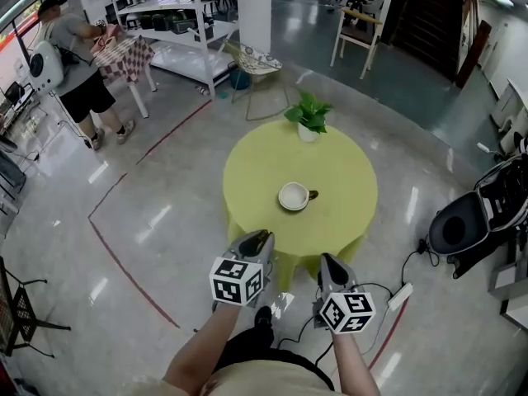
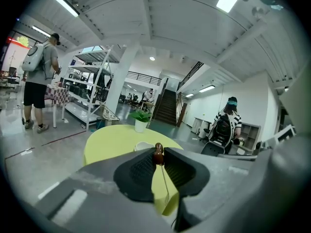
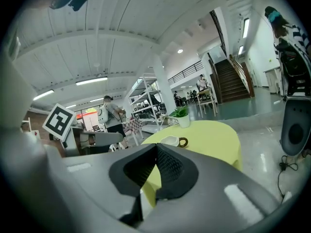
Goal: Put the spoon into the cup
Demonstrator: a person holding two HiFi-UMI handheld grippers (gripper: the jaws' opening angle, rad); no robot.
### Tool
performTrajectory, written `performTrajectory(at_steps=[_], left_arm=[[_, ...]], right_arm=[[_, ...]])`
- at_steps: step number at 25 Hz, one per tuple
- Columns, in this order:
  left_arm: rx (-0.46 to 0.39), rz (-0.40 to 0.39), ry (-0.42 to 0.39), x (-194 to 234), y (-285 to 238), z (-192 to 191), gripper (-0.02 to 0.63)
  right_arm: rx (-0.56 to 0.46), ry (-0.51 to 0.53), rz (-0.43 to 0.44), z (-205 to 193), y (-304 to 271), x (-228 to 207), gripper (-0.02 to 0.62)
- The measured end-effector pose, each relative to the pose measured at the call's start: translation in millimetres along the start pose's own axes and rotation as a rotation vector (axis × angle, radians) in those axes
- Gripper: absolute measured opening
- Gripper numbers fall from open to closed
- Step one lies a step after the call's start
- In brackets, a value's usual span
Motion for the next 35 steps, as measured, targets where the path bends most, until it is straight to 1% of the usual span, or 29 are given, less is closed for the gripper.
performTrajectory(at_steps=[5,11,15,20,29,35], left_arm=[[0.002,-0.016,0.011,18,-18,8,0.055],[0.008,-0.049,0.000,26,-34,15,0.055],[0.008,-0.060,-0.002,33,-43,19,0.055],[0.014,-0.050,0.004,42,-46,24,0.055],[-0.003,-0.037,-0.003,46,-48,37,0.055],[-0.031,-0.036,0.008,54,-60,50,0.055]], right_arm=[[-0.005,-0.013,-0.027,5,-19,-5,0.002],[-0.023,-0.012,-0.051,17,-35,-9,0.002],[-0.017,-0.011,-0.068,17,-43,-14,0.002],[-0.022,-0.022,-0.069,19,-48,-13,0.002],[-0.025,-0.030,-0.064,22,-47,-14,0.002],[-0.030,-0.024,-0.068,26,-56,-24,0.002]])
Point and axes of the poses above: the fingertips, and each gripper's own axes: y backward along the fingers, x to its left, z out of its top, the point moved 2 cm from there along y, backward along the fingers, and after that the axes turned 3 degrees about -y, right-handed, at the moved point
